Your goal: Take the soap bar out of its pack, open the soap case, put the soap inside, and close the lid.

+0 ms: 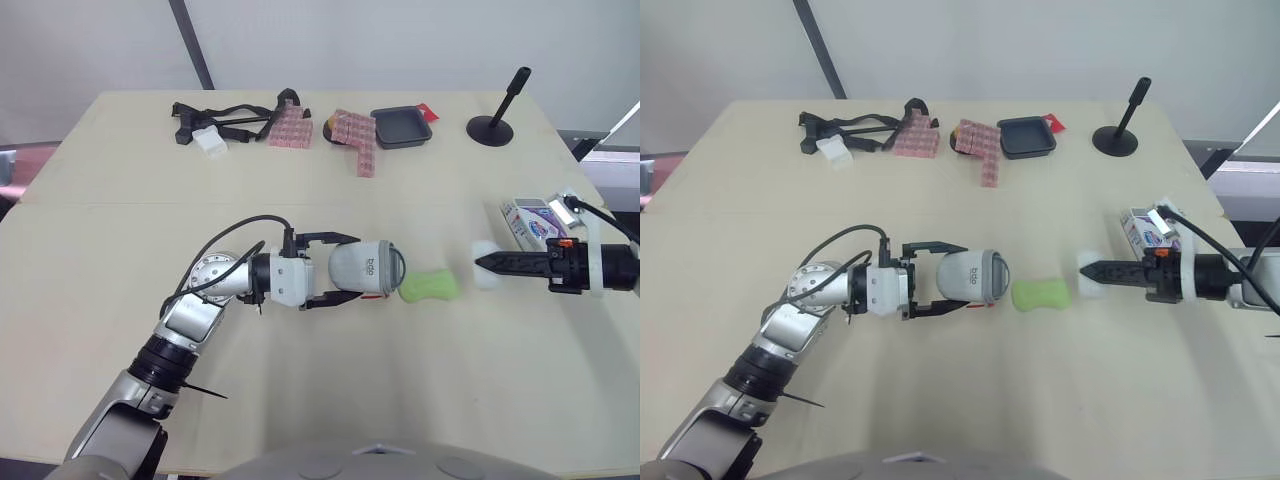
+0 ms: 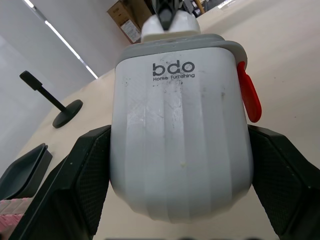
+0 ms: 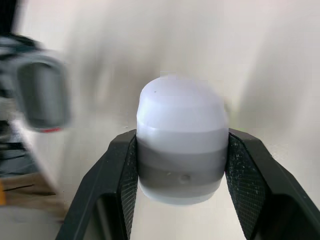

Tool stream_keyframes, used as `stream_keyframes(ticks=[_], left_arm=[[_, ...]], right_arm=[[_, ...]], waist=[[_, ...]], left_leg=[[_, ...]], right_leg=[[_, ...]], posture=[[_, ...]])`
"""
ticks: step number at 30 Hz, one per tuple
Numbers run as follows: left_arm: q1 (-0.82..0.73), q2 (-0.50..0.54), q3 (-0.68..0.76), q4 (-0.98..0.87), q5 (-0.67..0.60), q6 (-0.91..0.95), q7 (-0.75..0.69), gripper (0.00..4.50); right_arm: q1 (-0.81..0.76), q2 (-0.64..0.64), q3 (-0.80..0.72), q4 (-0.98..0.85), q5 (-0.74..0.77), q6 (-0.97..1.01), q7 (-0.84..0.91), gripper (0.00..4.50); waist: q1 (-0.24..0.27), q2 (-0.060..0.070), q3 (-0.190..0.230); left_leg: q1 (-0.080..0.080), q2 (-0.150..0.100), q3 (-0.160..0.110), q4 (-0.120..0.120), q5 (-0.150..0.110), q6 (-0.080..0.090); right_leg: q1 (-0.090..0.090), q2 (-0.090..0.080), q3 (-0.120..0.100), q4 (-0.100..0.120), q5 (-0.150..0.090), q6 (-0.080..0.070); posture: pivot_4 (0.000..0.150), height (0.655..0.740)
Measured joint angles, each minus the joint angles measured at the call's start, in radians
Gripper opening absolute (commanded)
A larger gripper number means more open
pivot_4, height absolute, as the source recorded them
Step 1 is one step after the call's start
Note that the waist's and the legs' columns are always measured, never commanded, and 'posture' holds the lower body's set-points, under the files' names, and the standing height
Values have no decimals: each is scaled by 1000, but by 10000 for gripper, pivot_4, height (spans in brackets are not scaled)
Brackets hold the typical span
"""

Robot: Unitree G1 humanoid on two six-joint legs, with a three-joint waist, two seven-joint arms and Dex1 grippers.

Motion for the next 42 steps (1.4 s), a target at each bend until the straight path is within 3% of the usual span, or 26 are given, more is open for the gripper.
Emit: stream_keyframes(ticks=[3,11,24,27,31,42], left_arm=[[0,0,0,1,0,1,0,34667],[-2,-8,-9,5,1,3,6,34667],[11,5,-9,1,1,19,22,34667],[11,6,-9,0,1,20,24,34667],[11,7,-9,0,1,21,29,34667],[9,15,-9,1,2,18,28,34667]], right_arm=[[-11,-11,40,9,-146,-18,28,20180],[-112,157,71,129,-352,-23,26,20180],[-209,286,62,178,-507,20,49,20180],[-214,306,55,179,-528,35,52,34045],[-218,331,46,176,-540,58,62,44400],[-190,337,-56,65,-533,86,90,44400]], waist=[[-2,0,0],[-11,0,0],[-27,-1,-1],[-27,-1,-1],[-25,0,-1],[-11,1,-1]], left_leg=[[0,0,0,0,0,0],[1,1,1,1,0,0],[7,2,1,1,1,-1],[8,3,1,1,1,-1],[7,2,1,1,1,-1],[7,5,2,0,1,-1]], right_leg=[[0,0,0,0,0,0],[0,0,1,2,0,0],[4,1,1,4,0,-1],[5,1,1,4,0,-1],[5,2,1,4,0,-1],[4,2,1,3,0,-1]], posture=[[1500,7400],[1500,7400],[1500,7400],[1500,7400],[1500,7400],[1500,7400]])
